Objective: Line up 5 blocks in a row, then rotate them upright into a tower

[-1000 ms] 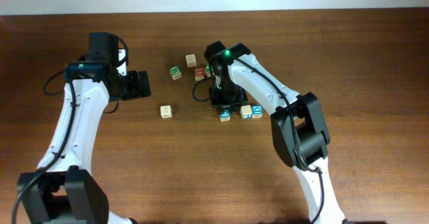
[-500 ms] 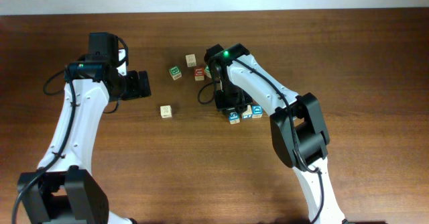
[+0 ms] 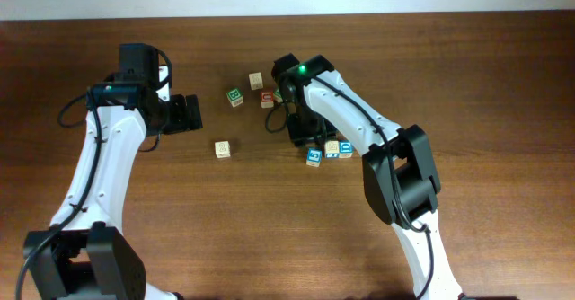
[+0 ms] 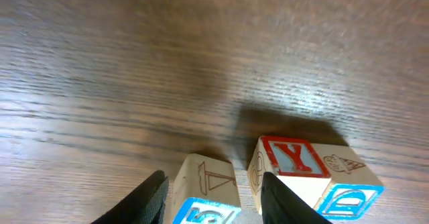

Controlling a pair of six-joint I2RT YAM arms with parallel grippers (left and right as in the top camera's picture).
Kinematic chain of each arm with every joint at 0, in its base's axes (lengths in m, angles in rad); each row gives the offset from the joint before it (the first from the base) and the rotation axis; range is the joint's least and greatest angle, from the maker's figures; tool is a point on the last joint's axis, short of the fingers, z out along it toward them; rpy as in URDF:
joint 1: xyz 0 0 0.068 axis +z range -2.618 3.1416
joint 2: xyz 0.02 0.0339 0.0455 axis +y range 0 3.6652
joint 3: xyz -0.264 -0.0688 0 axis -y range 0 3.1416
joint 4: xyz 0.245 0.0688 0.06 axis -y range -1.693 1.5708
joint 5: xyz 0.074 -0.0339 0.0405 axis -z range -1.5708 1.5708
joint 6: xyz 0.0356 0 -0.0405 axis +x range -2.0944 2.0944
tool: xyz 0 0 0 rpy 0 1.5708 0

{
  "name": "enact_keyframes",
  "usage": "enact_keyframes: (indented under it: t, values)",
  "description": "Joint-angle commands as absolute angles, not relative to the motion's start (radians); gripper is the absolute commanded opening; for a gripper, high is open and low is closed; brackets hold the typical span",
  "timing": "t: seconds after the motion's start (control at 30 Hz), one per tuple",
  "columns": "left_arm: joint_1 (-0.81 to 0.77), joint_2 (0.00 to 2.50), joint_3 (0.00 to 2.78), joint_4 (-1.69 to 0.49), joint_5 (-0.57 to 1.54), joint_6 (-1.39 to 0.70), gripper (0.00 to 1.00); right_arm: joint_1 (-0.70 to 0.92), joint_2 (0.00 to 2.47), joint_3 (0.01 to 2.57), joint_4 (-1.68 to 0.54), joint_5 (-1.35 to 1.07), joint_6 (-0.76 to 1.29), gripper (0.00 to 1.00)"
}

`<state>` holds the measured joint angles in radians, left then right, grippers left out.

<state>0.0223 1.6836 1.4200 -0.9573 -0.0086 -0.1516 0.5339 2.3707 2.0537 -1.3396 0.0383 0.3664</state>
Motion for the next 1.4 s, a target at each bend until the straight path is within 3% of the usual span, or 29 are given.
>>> enact_keyframes:
  t: [0.0,0.13,0.3,0.47,0.77,1.37]
  values:
    - [0.02,1.69,1.434,-0.956,-0.015,-0.164,0.99,0.537,2.379,2.12,-1.348,0.061,0.371,0.46]
    - [0.02,1.69,1.434,-0.956,-0.015,-0.164,0.99,0.537,2.379,2.155,-1.347,-0.006,0.372,0.45]
    - [0.02,1.69,1.434,-0.956,-0.015,-0.164,0.99,0.556,2.379,2.127,-1.367,-0.167,0.376,0.34]
    - [0.02,1.69,1.434,-0.956,-0.015,-0.164,0.99,0.602,2.379,2.045,-1.357,-0.146,0.381,0.25]
    - [0.02,1.69,1.434,-0.956,-0.015,-0.164,0.99,0.629,2.38,1.977,-1.32,0.022,0.455,0.25]
    - [0.02,1.69,1.434,-0.956,-0.015,-0.164,0.99,0.628,2.38,1.976,-1.316,0.092,0.45,0.25]
